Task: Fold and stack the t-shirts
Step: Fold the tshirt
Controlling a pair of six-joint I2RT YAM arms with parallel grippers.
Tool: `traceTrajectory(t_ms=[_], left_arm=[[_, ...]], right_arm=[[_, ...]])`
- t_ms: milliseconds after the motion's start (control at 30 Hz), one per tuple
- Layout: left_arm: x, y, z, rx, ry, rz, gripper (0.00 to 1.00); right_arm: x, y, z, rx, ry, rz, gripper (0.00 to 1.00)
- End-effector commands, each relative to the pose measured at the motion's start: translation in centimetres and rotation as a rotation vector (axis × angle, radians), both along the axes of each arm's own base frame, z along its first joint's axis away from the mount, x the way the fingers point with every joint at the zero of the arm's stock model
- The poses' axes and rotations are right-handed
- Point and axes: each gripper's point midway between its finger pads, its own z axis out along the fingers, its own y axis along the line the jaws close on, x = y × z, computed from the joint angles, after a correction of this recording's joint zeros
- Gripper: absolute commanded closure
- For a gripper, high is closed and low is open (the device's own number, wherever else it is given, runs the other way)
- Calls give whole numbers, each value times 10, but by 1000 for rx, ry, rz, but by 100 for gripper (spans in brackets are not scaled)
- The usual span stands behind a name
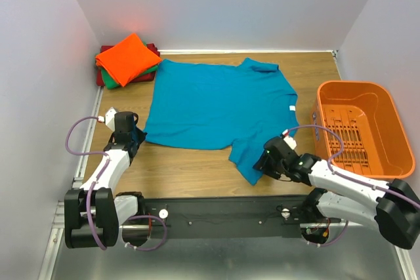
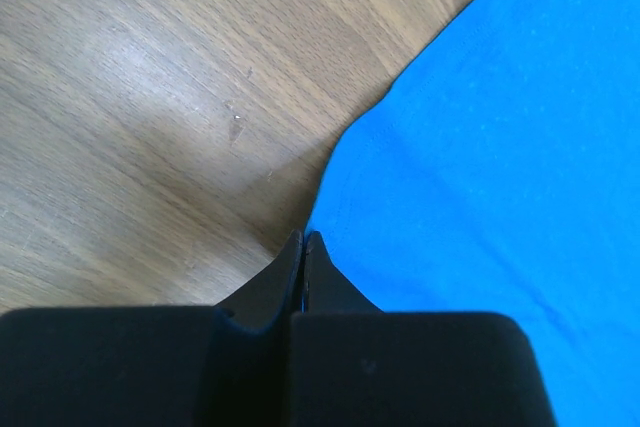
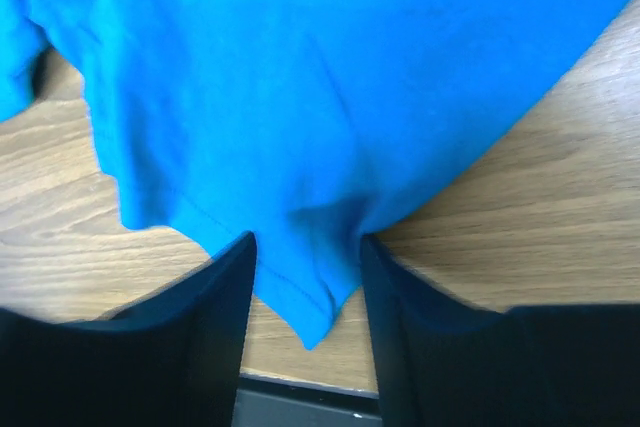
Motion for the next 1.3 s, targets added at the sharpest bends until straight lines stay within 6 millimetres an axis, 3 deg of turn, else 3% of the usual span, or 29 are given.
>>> traceTrajectory(t_ms=[0,33,133,167,400,533,767,800,900,933,1000,1067,1100,1167,1200,1267], left_arm=[[3,2,6,14,-17,0,100],[4,2,7,14,-20,0,100],[1,4,8,25,-12,6,100],[1,5,9,29,-14,8,100],[-9,15,21,41,-32,74,100],[-17,19,25,39,-41,113,100],[-24,18,32,4,-70,153,100],[-24,17,33,-1,-75,150,100],[-15,12,36,-10,-106,111,100],[-11,11,38,-14,-116,102,100],[2,5,37,-14,-120,64,100],[16,4,45,-13,-122,52,100],[22,-1,35,-10,-74,30,100],[38,-5,42,-12,-76,18,100],[43,-5,33,-14,-41,18,100],[59,-17,42,-17,-62,-12,100]], right_arm=[[-25,-25,-33,-120,99,-45,55],[-24,-28,-32,-131,94,-52,72],[-22,-31,-21,-128,65,-64,97],[-19,-30,-11,-106,38,-65,99],[-23,-33,39,-53,-18,-50,99],[-33,-29,53,-23,8,-5,99],[-39,-43,84,-37,-27,2,99],[-36,-43,93,-39,-48,1,99],[-21,-52,94,-133,-89,-15,99],[-8,-49,102,-147,-136,-22,99],[6,-47,91,-249,-121,-6,99],[29,-37,93,-291,-163,11,99],[38,-34,82,-349,-137,10,99],[62,-19,90,-341,-181,6,99],[71,-15,79,-369,-158,10,99],[95,-9,80,-336,-172,5,99]])
